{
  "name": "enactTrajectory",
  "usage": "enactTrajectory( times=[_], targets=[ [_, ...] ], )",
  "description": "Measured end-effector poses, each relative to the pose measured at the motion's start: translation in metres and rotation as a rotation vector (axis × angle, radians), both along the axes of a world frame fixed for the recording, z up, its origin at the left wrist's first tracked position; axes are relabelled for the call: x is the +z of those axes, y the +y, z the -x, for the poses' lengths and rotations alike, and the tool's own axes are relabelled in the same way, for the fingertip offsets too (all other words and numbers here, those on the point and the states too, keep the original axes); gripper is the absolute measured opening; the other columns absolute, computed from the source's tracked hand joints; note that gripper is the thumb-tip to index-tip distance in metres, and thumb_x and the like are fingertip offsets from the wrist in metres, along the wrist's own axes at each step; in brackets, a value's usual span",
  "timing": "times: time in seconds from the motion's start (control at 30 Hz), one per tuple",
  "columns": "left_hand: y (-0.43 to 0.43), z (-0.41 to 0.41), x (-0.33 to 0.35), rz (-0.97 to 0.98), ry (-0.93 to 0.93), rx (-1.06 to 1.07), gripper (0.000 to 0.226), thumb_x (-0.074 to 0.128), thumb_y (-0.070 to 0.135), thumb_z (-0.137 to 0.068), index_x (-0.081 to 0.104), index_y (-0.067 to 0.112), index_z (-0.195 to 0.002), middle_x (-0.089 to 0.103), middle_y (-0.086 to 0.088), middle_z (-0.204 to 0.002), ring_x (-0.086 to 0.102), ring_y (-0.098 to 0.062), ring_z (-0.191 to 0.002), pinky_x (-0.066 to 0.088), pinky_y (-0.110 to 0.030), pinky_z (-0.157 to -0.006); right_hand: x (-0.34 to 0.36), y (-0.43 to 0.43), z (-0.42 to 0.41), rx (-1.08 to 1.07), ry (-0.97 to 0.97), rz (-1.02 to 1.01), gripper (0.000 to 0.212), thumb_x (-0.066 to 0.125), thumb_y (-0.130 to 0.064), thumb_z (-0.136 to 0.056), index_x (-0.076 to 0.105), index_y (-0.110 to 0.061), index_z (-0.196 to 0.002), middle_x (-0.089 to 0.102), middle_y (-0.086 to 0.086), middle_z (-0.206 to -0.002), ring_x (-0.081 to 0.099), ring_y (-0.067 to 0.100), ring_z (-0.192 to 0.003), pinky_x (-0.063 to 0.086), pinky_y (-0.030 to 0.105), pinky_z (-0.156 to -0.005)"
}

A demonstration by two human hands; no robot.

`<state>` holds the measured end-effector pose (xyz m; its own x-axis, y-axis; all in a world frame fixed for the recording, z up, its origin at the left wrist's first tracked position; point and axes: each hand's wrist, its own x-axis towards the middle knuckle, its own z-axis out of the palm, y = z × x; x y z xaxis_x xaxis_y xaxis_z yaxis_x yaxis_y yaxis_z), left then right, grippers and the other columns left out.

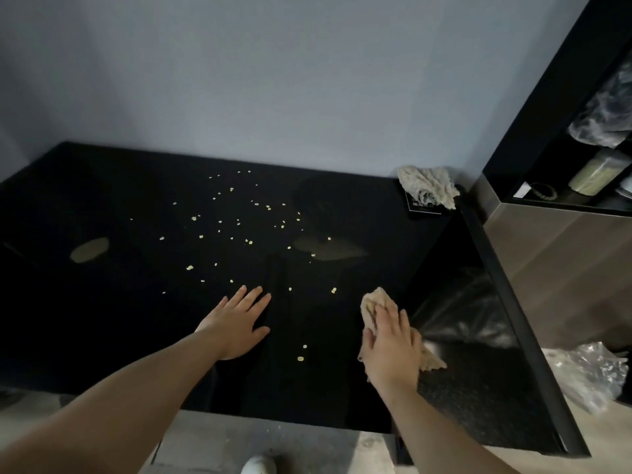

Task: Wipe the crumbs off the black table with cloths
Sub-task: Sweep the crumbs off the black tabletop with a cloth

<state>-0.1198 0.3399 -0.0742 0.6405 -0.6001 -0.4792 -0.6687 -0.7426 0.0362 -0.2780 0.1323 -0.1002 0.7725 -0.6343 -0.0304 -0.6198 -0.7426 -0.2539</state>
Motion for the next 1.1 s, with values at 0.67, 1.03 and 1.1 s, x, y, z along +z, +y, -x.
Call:
enactTrajectory(
  times=[0.67, 1.03, 1.1],
  targets=[
    [0.031, -0.034, -0.030, 0.225, -0.223, -0.137, 0.074, -0.008, 0.065, -0.082, -0.001, 0.037, -0.150, -0.002, 0.012, -0.159, -0.014, -0.015, -0.146, -0.010, -0.044, -0.117, -0.019, 0.100, -0.045, 0.193, -0.082, 0.108, 0.049, 0.032, -0.040, -0.084, 0.060, -0.027, -0.123, 0.060, 0.001, -0.128, 0.059, 0.025, -0.115, 0.051, 0.045, -0.086],
    [0.039, -0.046, -0.039, 0.333, -0.212, 0.080, 0.062, 0.015, 0.052, -0.099, -0.001, 0.023, -0.152, -0.006, 0.009, -0.160, -0.015, -0.015, -0.146, -0.006, -0.044, -0.118, -0.014, 0.073, -0.063, -0.174, -0.125, 0.140, 0.049, 0.033, -0.038, -0.091, 0.040, -0.029, -0.139, 0.039, 0.005, -0.146, 0.034, 0.029, -0.134, 0.028, 0.046, -0.103],
    [0.039, -0.046, -0.039, 0.339, -0.210, 0.088, 0.062, 0.016, 0.051, -0.099, 0.000, 0.023, -0.152, -0.005, 0.009, -0.160, -0.013, -0.015, -0.146, -0.005, -0.044, -0.119, -0.018, 0.103, -0.067, 0.215, -0.136, 0.140, 0.047, 0.034, -0.038, -0.092, 0.042, -0.030, -0.137, 0.041, -0.001, -0.146, 0.036, 0.025, -0.134, 0.031, 0.044, -0.104]
  ],
)
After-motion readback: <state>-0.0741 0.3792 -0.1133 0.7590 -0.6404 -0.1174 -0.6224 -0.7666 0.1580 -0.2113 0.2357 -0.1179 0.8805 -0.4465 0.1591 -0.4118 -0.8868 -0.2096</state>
